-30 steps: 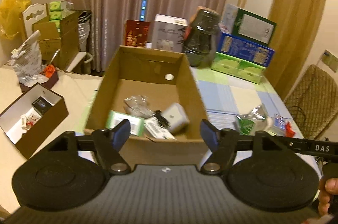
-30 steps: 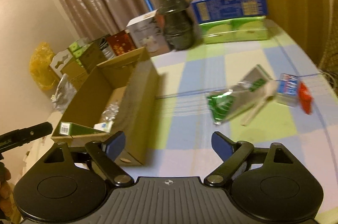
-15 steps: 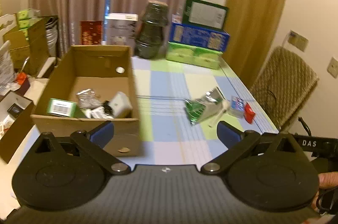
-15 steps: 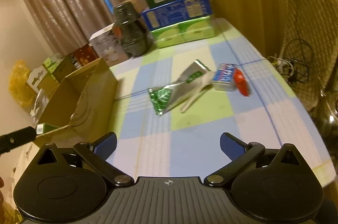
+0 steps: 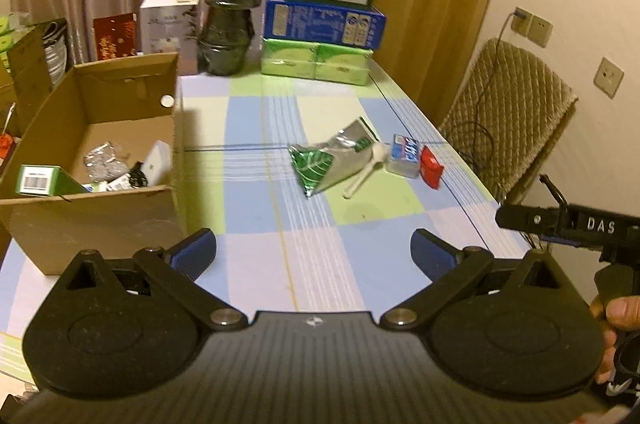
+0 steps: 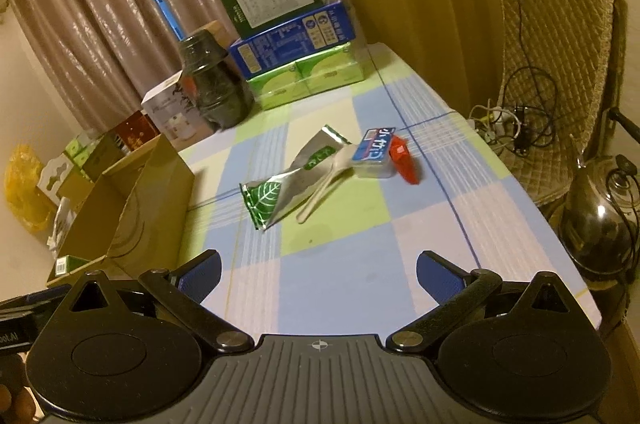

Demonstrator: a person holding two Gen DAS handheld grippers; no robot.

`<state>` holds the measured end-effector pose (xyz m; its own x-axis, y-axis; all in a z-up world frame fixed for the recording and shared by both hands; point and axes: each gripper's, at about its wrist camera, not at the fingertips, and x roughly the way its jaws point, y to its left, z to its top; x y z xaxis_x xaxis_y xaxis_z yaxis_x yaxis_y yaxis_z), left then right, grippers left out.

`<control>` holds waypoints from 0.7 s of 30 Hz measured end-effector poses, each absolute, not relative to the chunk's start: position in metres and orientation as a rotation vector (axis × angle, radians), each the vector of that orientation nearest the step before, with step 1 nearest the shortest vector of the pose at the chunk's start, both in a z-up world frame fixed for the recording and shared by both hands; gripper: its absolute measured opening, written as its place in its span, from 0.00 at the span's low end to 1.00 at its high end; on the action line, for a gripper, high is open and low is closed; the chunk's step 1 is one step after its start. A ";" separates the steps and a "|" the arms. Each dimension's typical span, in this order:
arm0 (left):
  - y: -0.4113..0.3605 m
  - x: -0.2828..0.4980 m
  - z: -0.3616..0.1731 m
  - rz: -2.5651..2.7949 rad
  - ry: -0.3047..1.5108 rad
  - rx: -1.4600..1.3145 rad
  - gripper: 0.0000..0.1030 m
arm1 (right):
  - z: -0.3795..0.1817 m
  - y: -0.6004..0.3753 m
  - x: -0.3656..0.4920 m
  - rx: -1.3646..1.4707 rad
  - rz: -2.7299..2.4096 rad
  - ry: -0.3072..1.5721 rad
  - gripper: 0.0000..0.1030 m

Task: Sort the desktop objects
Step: 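Move both tools back over the spoon and red packet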

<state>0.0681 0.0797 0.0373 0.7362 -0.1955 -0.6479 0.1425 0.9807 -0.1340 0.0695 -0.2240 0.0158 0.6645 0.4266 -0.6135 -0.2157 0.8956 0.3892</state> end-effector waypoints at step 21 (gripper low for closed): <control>0.058 0.081 0.025 -0.239 0.755 -0.060 0.99 | 0.009 -0.245 0.079 0.292 0.329 0.754 0.98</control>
